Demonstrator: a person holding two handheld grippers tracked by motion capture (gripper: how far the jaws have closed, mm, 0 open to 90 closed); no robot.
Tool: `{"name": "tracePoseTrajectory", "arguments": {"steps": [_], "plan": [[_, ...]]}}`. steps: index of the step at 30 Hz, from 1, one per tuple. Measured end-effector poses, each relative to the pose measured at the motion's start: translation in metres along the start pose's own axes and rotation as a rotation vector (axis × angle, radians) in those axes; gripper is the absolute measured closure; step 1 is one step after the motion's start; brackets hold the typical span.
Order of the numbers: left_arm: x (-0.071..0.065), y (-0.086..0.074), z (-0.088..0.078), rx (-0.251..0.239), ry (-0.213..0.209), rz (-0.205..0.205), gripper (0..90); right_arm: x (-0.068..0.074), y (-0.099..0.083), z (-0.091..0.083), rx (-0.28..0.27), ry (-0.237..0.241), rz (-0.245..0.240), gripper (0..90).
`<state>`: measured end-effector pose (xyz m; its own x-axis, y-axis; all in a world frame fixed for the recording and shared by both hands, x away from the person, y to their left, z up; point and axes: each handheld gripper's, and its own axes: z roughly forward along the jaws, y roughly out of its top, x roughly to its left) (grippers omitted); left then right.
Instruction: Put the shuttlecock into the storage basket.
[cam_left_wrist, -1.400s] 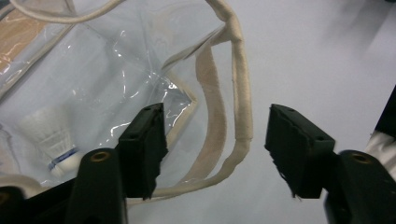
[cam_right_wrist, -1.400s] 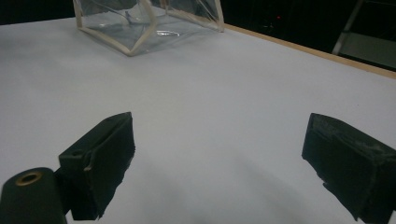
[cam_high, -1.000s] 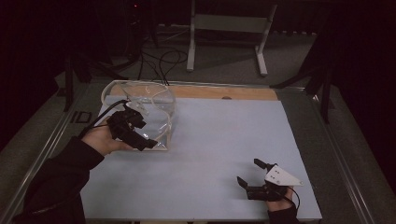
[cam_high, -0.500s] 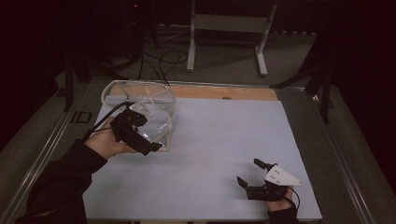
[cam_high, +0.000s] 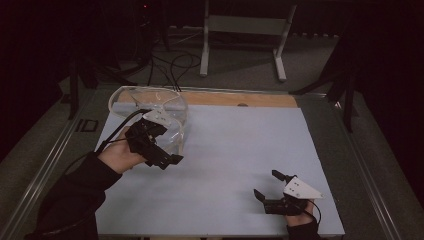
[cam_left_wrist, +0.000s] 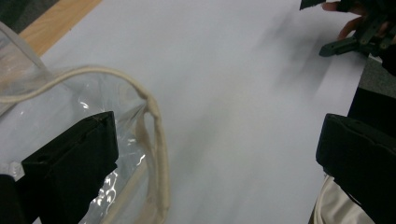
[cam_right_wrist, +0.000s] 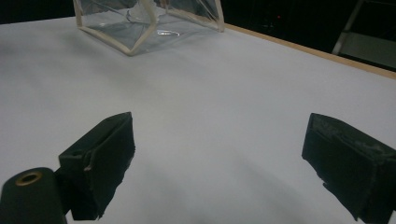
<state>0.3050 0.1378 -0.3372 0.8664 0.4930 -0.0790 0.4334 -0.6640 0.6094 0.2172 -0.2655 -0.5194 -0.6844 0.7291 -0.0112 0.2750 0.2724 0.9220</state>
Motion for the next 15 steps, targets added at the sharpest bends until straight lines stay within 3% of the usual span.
{"name": "tracePoseTrajectory", "arguments": {"steps": [15], "plan": [[-0.038,0.012,0.015,-0.028,-0.081,0.129,0.0,0.000,0.000,0.000,0.000,0.001,-0.001,9.1]]}}
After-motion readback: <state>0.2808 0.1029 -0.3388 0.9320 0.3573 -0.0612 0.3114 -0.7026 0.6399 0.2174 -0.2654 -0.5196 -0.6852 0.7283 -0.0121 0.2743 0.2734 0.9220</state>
